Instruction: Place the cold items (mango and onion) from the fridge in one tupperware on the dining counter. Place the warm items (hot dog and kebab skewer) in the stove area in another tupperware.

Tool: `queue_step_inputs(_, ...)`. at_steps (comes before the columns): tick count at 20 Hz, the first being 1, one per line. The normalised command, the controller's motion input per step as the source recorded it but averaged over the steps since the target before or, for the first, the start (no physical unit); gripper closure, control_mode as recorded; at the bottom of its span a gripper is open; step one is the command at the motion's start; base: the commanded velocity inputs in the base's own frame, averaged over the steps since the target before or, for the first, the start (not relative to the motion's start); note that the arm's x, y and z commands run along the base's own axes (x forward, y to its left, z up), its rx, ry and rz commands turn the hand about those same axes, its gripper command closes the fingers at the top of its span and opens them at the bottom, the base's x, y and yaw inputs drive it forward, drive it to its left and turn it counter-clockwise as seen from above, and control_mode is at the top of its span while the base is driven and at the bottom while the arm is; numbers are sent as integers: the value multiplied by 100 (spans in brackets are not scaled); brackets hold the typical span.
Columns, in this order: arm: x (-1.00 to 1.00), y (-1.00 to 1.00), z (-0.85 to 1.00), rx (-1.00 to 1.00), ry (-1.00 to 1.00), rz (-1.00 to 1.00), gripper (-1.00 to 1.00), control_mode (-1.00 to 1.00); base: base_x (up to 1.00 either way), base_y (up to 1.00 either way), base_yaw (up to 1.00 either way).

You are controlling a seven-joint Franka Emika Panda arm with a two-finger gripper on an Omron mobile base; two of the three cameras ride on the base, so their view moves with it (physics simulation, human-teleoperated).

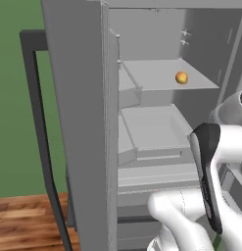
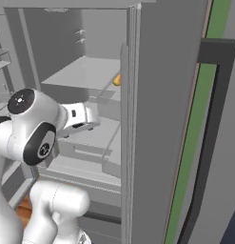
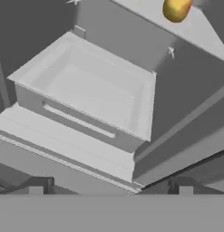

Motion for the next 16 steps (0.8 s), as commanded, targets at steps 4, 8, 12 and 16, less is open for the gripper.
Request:
queue_step_inputs(4, 1, 5, 58, 11, -45, -14, -100, -100, 0, 0, 0)
queue_step_inputs(8, 35, 0, 27, 19, -40, -6, -100, -100, 0, 0, 0)
queue_step_inputs(12, 74, 0, 60, 22, -1, 0, -100, -100, 0, 0, 0)
queue_step_inputs(16, 60, 0, 94, 10, 17, 0, -100, -100, 0, 0, 0)
